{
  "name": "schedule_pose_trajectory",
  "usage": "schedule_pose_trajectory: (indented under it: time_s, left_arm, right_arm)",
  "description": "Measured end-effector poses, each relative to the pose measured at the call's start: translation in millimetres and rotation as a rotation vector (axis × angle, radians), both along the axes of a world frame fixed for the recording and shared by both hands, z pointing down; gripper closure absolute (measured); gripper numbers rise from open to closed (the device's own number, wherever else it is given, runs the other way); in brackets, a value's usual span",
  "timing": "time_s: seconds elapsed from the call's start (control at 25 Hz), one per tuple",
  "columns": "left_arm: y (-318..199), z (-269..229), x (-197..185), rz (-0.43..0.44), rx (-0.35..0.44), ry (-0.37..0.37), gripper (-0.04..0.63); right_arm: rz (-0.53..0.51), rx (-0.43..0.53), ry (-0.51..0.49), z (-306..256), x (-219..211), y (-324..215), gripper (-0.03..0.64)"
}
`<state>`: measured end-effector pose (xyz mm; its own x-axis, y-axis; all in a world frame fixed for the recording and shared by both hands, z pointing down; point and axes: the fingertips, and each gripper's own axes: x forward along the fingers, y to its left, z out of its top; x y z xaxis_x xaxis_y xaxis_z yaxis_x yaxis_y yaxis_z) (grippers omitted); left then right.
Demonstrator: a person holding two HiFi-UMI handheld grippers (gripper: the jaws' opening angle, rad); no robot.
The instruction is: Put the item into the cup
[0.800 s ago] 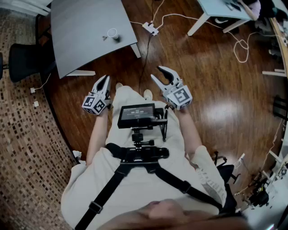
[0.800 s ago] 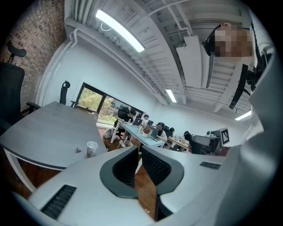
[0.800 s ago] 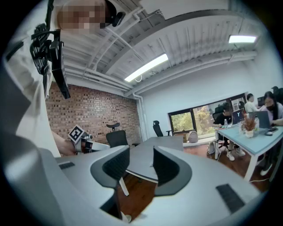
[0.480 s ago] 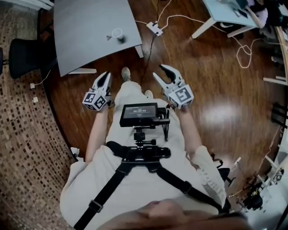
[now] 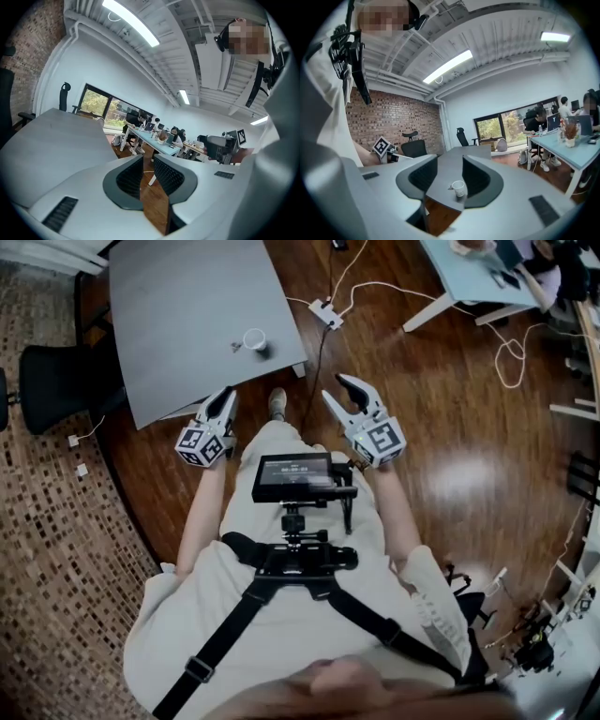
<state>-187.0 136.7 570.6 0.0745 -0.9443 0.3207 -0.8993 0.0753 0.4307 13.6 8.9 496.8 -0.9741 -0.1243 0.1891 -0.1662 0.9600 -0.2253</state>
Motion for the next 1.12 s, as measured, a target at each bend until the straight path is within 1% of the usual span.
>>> schedule_pose_trajectory:
  time_s: [0.12,0.36,0.52,0.6,0.68,0.76,0.88,1.0,1.12]
  left_arm:
    - [-14.7,3.4,-25.0,0.019,-0.021,-0.012,0.526]
    - [-35.5,25.0,-65.1,0.064,-0.081,0.020,0.526]
    - [-44.4,47.3,-85.5,0.102,-0.126,0.037,0.526]
    - [-49.6,63.4,-95.0,0.133,-0.152,0.042,0.526]
    - [-57.7,85.6,-105.7,0.183,-0.189,0.038,0.526]
    - [-66.0,113.1,-117.4,0.242,-0.247,0.010,0.526]
    - [-76.0,148.0,-127.4,0.337,-0.344,-0.065,0.526]
    - [-80.1,174.9,-128.1,0.425,-0.437,-0.129,0.525]
    - [-85.4,201.7,-128.1,0.499,-0.514,-0.164,0.514]
  right_arm:
    - [0.011,0.000,0.012,0.8,-25.4,-11.7,0.439]
    - [0.056,-0.010,0.037,2.9,-66.2,-38.2,0.439]
    - [0.092,-0.013,0.053,9.7,-85.1,-50.5,0.439]
    - [0.115,-0.021,0.069,19.6,-92.8,-55.3,0.439]
    - [0.140,-0.029,0.085,31.8,-103.9,-60.9,0.439]
    - [0.166,-0.038,0.096,43.4,-116.7,-67.2,0.439]
    - [0.206,-0.051,0.095,47.3,-127.0,-75.0,0.439]
    - [0.246,-0.056,0.099,42.3,-123.8,-78.9,0.438]
    - [0.283,-0.065,0.101,42.5,-119.7,-82.0,0.439]
